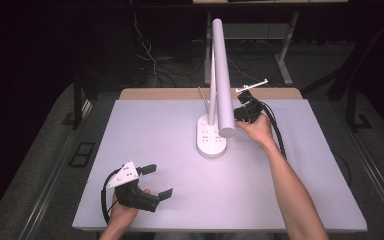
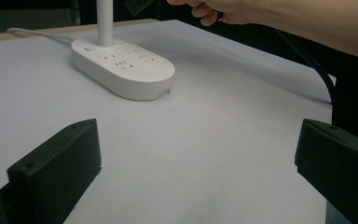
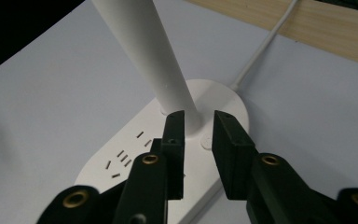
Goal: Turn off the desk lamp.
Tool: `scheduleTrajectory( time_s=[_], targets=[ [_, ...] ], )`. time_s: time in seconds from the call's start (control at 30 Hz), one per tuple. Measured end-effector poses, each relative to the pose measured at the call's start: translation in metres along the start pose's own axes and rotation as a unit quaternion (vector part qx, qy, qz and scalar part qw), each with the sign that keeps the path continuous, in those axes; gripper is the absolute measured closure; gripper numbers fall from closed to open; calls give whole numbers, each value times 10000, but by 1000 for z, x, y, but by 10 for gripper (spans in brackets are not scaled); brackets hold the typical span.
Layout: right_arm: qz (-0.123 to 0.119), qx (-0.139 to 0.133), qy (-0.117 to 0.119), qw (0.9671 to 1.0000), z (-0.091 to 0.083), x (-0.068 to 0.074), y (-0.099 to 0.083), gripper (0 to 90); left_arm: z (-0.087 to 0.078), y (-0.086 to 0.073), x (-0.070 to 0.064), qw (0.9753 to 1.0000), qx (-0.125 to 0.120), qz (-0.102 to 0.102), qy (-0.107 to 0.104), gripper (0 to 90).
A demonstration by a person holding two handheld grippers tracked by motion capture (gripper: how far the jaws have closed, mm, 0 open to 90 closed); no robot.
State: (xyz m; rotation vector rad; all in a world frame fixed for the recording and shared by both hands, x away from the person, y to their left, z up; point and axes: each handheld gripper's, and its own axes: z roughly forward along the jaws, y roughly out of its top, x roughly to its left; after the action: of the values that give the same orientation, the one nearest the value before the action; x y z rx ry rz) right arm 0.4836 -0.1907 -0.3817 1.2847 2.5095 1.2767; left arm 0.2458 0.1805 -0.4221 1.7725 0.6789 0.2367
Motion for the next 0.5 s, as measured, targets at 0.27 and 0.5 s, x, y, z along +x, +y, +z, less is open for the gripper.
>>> scheduleTrajectory(
  time_s=[0.27,0.5],
  targets=[
    [142,-45,78,9999,14,-6,-2,892,-1,0,2,10000,-14,-16,17,0],
    [210,-80,24,9997,29,-7,-5,900,-3,1,2,10000,-68,-32,2,0]
  ],
)
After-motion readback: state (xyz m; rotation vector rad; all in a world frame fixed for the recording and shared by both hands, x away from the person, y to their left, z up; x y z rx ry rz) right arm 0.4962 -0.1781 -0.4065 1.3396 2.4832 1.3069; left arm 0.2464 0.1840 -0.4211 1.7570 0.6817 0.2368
